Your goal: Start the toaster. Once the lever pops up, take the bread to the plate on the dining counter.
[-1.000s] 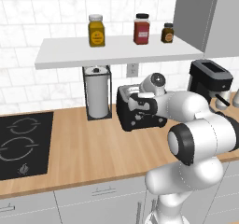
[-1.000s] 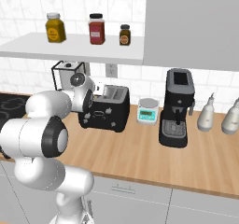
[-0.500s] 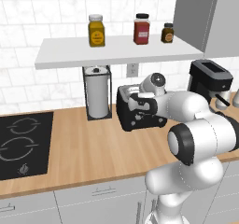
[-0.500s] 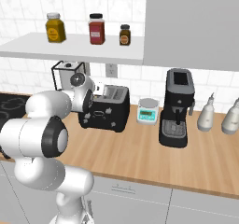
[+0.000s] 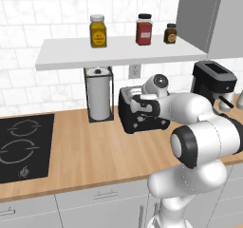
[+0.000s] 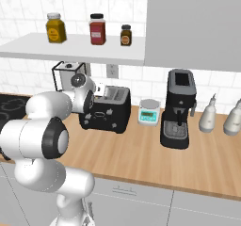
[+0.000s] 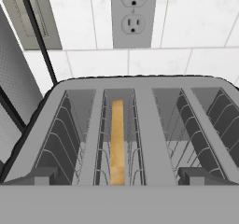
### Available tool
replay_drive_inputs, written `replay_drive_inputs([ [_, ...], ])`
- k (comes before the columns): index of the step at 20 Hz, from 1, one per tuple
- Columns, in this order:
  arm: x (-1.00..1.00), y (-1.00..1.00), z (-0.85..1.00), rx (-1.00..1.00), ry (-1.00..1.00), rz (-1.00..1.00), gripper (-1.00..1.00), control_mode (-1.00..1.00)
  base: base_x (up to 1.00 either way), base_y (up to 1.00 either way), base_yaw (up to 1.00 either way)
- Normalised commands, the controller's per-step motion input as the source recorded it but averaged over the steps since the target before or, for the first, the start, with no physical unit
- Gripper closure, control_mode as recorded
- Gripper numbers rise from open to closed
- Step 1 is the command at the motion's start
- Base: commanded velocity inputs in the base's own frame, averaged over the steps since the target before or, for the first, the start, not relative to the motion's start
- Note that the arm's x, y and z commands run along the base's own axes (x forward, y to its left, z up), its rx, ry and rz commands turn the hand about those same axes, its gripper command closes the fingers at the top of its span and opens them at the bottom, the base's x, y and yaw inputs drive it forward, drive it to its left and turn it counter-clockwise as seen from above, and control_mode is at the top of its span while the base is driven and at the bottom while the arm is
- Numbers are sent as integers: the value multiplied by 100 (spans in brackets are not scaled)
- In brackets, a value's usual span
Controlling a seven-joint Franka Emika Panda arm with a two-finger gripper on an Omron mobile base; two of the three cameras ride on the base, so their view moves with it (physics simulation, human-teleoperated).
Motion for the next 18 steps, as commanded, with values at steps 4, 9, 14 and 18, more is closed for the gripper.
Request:
replay_drive_inputs([
  [4, 0, 0, 0, 0, 0, 0, -100, -100, 0, 0, 0],
  [9, 0, 0, 0, 0, 0, 0, -100, -100, 0, 0, 0],
  [14, 0, 0, 0, 0, 0, 0, -100, -100, 0, 0, 0],
  [18, 0, 0, 0, 0, 0, 0, -100, -100, 0, 0, 0],
])
